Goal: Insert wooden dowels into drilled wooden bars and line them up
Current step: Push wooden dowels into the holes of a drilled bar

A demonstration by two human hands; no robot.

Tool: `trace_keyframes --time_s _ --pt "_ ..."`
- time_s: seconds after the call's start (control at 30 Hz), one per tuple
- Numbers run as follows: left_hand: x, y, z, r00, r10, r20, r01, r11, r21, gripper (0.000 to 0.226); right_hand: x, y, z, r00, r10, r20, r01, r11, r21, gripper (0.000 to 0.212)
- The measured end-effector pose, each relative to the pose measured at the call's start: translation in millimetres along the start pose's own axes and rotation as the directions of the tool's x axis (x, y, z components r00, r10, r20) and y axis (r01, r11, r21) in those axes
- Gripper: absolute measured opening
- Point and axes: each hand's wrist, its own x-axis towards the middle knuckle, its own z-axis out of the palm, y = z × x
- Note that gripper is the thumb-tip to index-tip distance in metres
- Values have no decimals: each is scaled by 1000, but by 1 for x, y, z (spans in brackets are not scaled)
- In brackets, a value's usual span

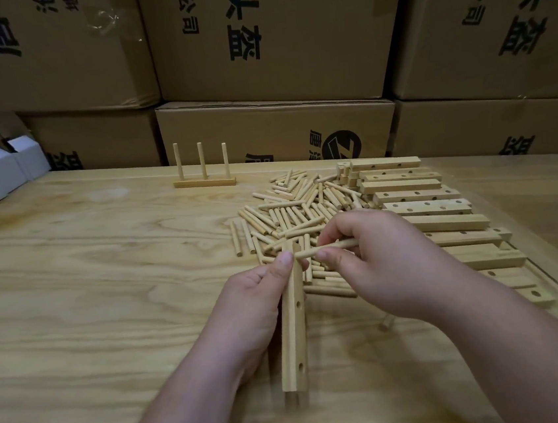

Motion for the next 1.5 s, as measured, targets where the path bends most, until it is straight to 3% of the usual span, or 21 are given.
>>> trace_keyframes --time_s 0.17,0.33,0.53,0.73,0.93,1.07,1.13,1.23,1.33,1.5 --pt "1 -1 0 1000 10 9 -10 1000 1 53 -1 4 3 999 35 9 -36 994 101 6" --pt "4 -3 -2 1000 8 14 -8 1000 15 56 -1 3 8 1000 22 -7 -22 997 71 8" --pt "3 -4 -5 998 -4 69 4 1000 0 56 -2 7 0 998 37 60 -45 988 150 7" --pt "2 -4 -3 1000 31 0 -31 999 29 49 0 1 9 998 54 -22 -50 991 128 7" --pt "4 -2 0 999 -24 23 26 998 -59 45 3 7 -3 988 94 -122 -56 958 280 3" --pt "6 -1 -1 999 -38 -29 36 998 -52 37 6 16 -6 966 173 -193 -108 946 307 37" --pt "8 -2 -1 995 -66 -81 57 992 -111 39 6 18 -7 965 190 -181 -124 937 326 43" --pt "8 3 2 978 -118 -173 67 959 -274 41 5 20 -4 980 167 -110 -138 962 236 29" --pt "10 10 5 952 -191 -238 63 886 -459 35 4 23 6 988 152 20 -153 988 38 15" --pt "11 16 4 953 -230 -200 74 811 -580 30 3 26 21 966 165 201 -124 972 -199 15"
